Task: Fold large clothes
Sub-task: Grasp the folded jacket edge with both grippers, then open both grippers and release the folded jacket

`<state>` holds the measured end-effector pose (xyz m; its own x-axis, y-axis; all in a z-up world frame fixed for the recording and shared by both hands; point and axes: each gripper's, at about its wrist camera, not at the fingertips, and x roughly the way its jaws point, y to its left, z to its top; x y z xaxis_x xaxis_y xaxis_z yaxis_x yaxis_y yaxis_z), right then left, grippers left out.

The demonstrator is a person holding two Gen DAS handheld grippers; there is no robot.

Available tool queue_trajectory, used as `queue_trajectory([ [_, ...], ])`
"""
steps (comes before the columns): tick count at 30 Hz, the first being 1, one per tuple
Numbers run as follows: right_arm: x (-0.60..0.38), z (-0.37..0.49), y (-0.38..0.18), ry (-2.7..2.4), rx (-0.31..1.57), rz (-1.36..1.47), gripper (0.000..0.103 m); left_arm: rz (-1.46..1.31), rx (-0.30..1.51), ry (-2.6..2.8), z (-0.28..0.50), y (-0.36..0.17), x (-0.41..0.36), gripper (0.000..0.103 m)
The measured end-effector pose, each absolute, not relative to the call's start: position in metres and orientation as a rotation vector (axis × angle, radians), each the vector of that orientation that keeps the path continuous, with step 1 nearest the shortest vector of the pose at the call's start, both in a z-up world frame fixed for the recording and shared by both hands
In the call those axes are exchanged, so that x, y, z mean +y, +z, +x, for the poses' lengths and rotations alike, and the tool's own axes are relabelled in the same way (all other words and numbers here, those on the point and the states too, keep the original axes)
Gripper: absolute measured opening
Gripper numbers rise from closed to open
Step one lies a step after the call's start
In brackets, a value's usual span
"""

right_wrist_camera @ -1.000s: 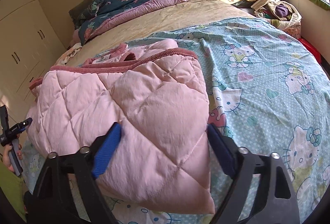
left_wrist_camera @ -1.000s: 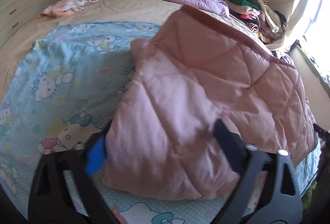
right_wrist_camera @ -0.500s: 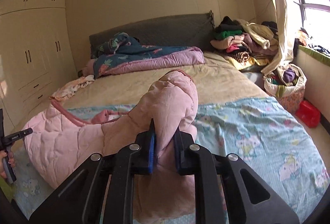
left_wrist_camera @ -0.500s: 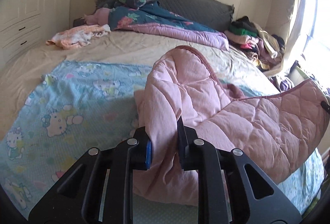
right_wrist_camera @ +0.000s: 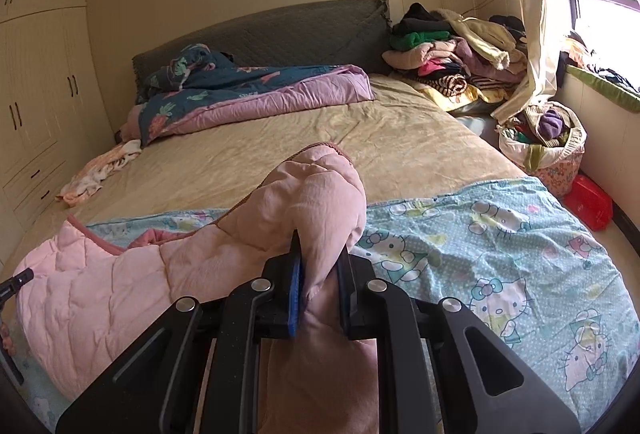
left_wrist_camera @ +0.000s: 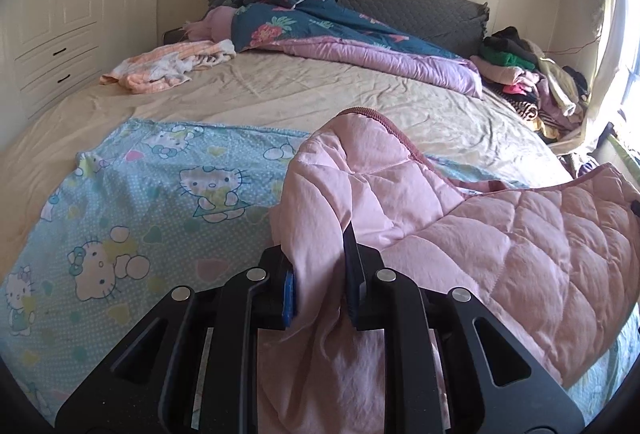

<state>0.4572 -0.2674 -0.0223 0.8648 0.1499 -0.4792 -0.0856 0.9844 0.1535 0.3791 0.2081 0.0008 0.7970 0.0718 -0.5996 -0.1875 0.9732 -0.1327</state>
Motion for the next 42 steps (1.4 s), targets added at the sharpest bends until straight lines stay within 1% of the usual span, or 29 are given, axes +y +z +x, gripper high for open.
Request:
queue_trajectory([
  [7,-0.270,0.479,-0.058,0.077,0.606,0.133,0.014,-0.166,0.685,0.163,0.402,-0.018,0.204,0.012],
  [13,-0.272,0.494,-0.099,0.049,0.710,0.153,0.014,-0.142,0.714,0.177,0.415,-0.032,0.204,0.015],
  [19,-0.264,0.499,-0.118,0.035,0.759,0.123,0.017,-0.142,0.754,0.198,0.428,-0.046,0.206,0.016],
  [20,-0.263,0.501,-0.120,0.034,0.773,0.114,0.020,-0.138,0.762,0.206,0.430,-0.049,0.206,0.016],
  [22,-0.262,0.505,-0.127,0.023,0.809,0.091,0.028,-0.115,0.759,0.226,0.430,-0.053,0.203,0.018],
  [24,-0.263,0.504,-0.127,0.015,0.824,0.089,0.033,-0.090,0.750,0.248,0.426,-0.050,0.199,0.023],
  [25,-0.265,0.500,-0.125,0.009,0.821,0.092,0.038,-0.098,0.757,0.253,0.423,-0.048,0.200,0.024],
  [26,-0.266,0.495,-0.121,0.004,0.818,0.098,0.043,-0.109,0.760,0.254,0.421,-0.046,0.201,0.032],
  [27,-0.269,0.489,-0.116,0.005,0.812,0.111,0.054,-0.121,0.764,0.252,0.417,-0.042,0.203,0.046],
  [28,-0.271,0.481,-0.111,0.008,0.803,0.129,0.063,-0.128,0.764,0.250,0.413,-0.038,0.205,0.052],
  [29,-0.274,0.471,-0.105,0.021,0.783,0.155,0.067,-0.135,0.762,0.244,0.409,-0.034,0.205,0.057],
  [30,-0.275,0.461,-0.098,0.037,0.764,0.173,0.078,-0.142,0.762,0.235,0.406,-0.031,0.205,0.059],
  [31,-0.274,0.451,-0.091,0.049,0.747,0.183,0.085,-0.148,0.754,0.226,0.399,-0.025,0.205,0.061],
  [32,-0.273,0.441,-0.084,0.064,0.730,0.188,0.094,-0.147,0.746,0.229,0.394,-0.022,0.204,0.070],
  [33,-0.270,0.430,-0.077,0.087,0.715,0.189,0.096,-0.143,0.736,0.232,0.387,-0.017,0.202,0.081],
  [35,-0.264,0.410,-0.063,0.136,0.689,0.186,0.098,-0.150,0.720,0.232,0.374,-0.007,0.200,0.091],
  [37,-0.259,0.389,-0.050,0.169,0.664,0.188,0.099,-0.173,0.716,0.217,0.362,0.000,0.198,0.092],
  [38,-0.257,0.379,-0.045,0.189,0.652,0.195,0.099,-0.181,0.716,0.212,0.357,0.003,0.197,0.094],
  [42,-0.250,0.345,-0.029,0.242,0.612,0.211,0.099,-0.200,0.708,0.181,0.333,0.013,0.191,0.094],
])
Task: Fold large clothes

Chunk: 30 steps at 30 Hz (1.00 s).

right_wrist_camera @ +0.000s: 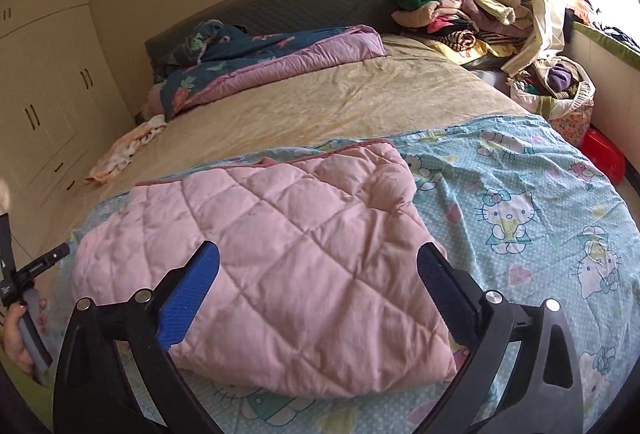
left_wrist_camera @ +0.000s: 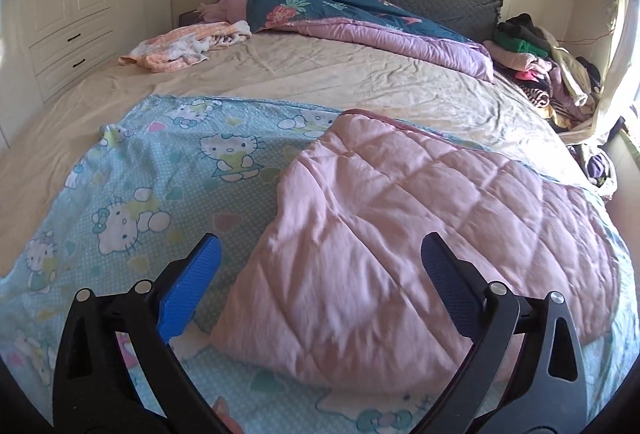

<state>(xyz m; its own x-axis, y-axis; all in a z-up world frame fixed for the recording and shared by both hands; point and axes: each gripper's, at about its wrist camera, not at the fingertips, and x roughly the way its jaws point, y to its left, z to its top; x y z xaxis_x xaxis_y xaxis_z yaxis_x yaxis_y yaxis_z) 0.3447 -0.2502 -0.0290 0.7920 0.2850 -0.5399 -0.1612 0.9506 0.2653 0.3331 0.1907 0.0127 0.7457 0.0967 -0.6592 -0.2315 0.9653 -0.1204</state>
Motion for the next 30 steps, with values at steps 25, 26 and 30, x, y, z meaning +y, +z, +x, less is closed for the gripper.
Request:
queue_trajectory([
  [25,-0.252,0.247,-0.062,0.195,0.611,0.352,0.099,-0.169,0.739,0.126,0.245,-0.002,0.157,0.094],
  [26,-0.252,0.248,-0.066,0.186,0.620,0.365,0.099,-0.174,0.745,0.123,0.245,-0.004,0.156,0.094],
  [30,-0.257,0.254,-0.084,0.162,0.673,0.428,0.099,-0.227,0.784,0.102,0.248,-0.018,0.157,0.094],
])
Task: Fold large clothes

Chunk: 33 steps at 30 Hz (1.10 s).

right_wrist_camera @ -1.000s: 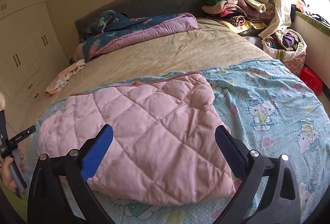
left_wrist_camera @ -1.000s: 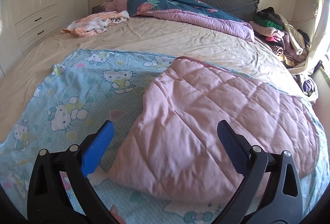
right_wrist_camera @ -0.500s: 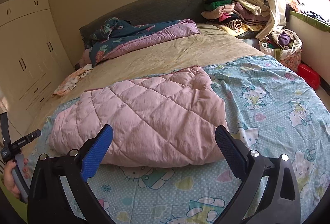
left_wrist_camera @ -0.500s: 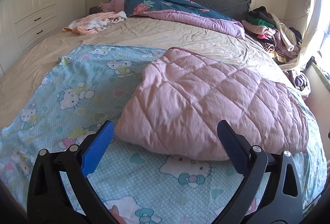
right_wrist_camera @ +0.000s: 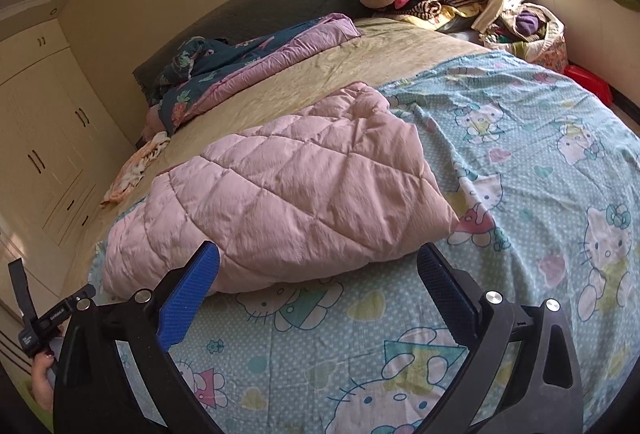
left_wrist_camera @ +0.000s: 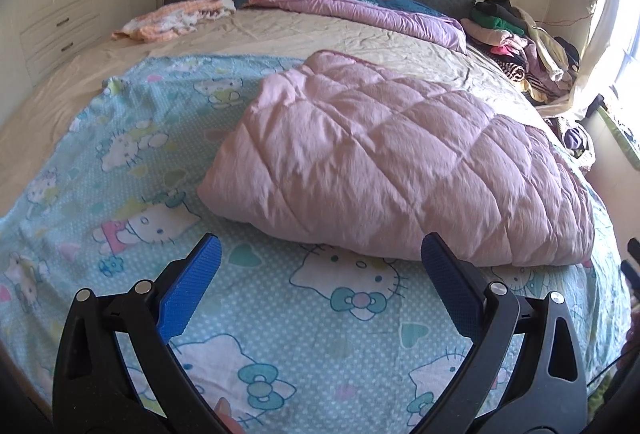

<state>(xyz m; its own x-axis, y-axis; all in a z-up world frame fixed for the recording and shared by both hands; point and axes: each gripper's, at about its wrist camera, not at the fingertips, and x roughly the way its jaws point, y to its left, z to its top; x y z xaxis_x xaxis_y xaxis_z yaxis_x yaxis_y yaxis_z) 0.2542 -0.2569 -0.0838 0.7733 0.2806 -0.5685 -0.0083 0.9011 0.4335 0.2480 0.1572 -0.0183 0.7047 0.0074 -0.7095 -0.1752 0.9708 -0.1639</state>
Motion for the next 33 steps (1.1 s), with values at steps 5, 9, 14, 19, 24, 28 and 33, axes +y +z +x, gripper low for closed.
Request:
queue_trajectory([
  [5,-0.264,0.268,-0.105,0.133,0.740,0.501,0.099,-0.300,0.831,0.101,0.263,-0.034,0.163,0.094],
  [9,-0.267,0.279,-0.116,0.116,0.766,0.553,0.099,-0.452,0.858,0.077,0.276,-0.044,0.178,0.094],
  [14,-0.271,0.294,-0.127,0.101,0.781,0.629,0.099,-0.678,0.881,0.058,0.292,-0.064,0.197,0.094],
  [19,-0.272,0.315,-0.139,0.084,0.796,0.695,0.099,-0.851,0.887,0.079,0.305,-0.085,0.217,0.094],
  [24,-0.270,0.336,-0.155,0.071,0.818,0.767,0.099,-0.942,0.880,0.053,0.319,-0.100,0.221,0.095],
  [28,-0.273,0.348,-0.165,0.071,0.805,0.823,0.099,-0.964,0.866,0.045,0.329,-0.105,0.220,0.095],
  [33,-0.274,0.364,-0.172,0.093,0.782,0.854,0.099,-0.967,0.837,0.046,0.337,-0.109,0.218,0.095],
])
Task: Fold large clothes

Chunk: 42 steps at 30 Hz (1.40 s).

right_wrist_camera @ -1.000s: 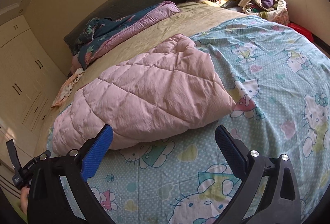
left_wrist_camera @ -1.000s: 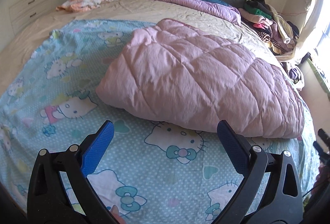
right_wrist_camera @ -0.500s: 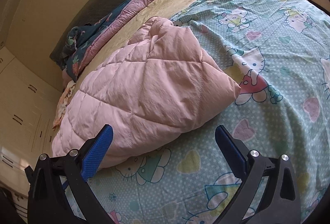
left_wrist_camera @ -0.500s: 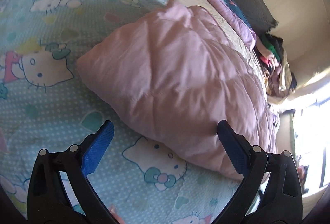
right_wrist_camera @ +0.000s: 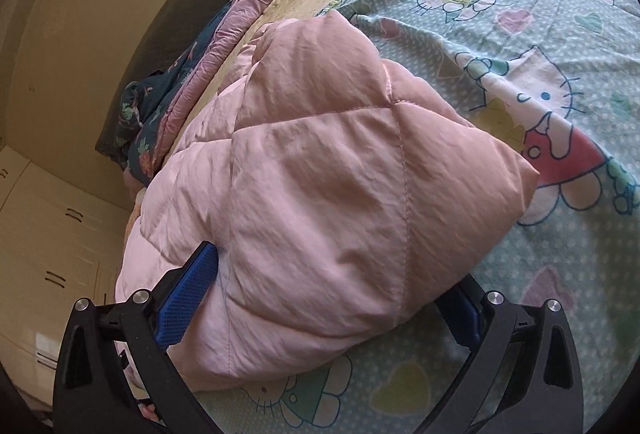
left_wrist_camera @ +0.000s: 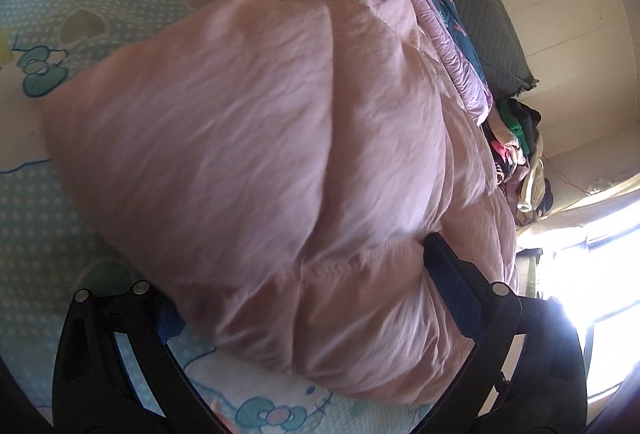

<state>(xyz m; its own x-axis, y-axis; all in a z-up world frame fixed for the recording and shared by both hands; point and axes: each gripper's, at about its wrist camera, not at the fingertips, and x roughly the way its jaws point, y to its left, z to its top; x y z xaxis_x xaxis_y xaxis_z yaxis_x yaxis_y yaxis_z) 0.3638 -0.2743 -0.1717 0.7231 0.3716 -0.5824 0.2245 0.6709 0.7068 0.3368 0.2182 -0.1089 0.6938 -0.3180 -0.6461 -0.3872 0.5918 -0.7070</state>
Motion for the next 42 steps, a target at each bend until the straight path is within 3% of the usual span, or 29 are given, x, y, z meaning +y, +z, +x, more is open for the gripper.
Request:
queue_trajectory([
  [8,-0.270,0.381,-0.173,0.129,0.749,0.836,0.098,-0.914,0.793,0.068,0.344,-0.107,0.213,0.095],
  [11,-0.268,0.383,-0.171,0.168,0.751,0.815,0.086,-0.862,0.781,0.087,0.346,-0.102,0.208,0.093],
  [13,-0.266,0.385,-0.168,0.197,0.749,0.795,0.071,-0.830,0.769,0.092,0.348,-0.098,0.203,0.086],
  [18,-0.256,0.385,-0.149,0.227,0.731,0.670,0.051,-0.634,0.735,0.109,0.348,-0.074,0.184,0.051],
  [24,-0.238,0.386,-0.124,0.225,0.715,0.482,0.036,-0.494,0.710,0.097,0.347,-0.055,0.174,0.034],
  [42,-0.221,0.357,-0.074,0.276,0.594,0.267,0.029,-0.355,0.636,0.063,0.317,-0.005,0.151,0.030],
])
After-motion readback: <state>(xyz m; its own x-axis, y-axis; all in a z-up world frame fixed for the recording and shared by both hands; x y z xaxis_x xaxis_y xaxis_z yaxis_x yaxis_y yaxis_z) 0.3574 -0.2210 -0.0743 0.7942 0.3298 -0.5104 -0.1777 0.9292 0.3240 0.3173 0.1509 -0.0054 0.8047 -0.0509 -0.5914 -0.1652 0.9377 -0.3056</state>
